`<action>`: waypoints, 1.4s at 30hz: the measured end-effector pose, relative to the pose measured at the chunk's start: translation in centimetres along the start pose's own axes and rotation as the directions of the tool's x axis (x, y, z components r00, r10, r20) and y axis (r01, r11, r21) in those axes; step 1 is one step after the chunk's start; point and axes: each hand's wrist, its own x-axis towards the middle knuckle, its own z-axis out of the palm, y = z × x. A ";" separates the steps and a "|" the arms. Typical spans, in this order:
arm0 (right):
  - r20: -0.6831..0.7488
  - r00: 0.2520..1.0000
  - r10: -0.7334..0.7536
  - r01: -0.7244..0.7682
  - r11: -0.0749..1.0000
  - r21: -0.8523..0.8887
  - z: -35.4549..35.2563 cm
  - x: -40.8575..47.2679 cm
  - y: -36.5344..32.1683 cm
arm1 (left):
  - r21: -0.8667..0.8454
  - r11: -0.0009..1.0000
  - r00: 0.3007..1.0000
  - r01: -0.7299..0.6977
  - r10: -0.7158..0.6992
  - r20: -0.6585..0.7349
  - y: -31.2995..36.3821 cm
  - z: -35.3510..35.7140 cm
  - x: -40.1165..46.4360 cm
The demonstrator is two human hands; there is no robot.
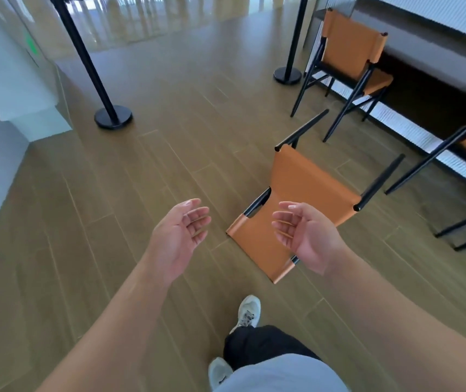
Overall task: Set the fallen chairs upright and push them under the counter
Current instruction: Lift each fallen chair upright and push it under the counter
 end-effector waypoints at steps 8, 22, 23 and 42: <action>-0.048 0.998 0.038 -0.033 0.994 0.102 -0.8 6.4 -2.1 | 0.122 0.989 0.996 0.081 -0.083 0.012 1.8 3.8 7.1; -0.182 0.983 -0.004 0.028 0.992 0.127 -3.7 13.7 -10.6 | 0.334 0.935 0.963 0.120 -0.192 0.189 5.2 14.8 18.3; -0.198 0.980 -0.007 0.034 0.990 0.134 -4.0 13.8 -10.9 | 0.349 0.929 0.956 0.127 -0.208 0.205 5.1 15.4 18.7; -0.691 0.723 0.009 0.350 0.858 0.377 -2.4 17.3 -8.7 | 0.672 0.721 0.687 0.169 -0.576 0.444 6.6 23.3 32.8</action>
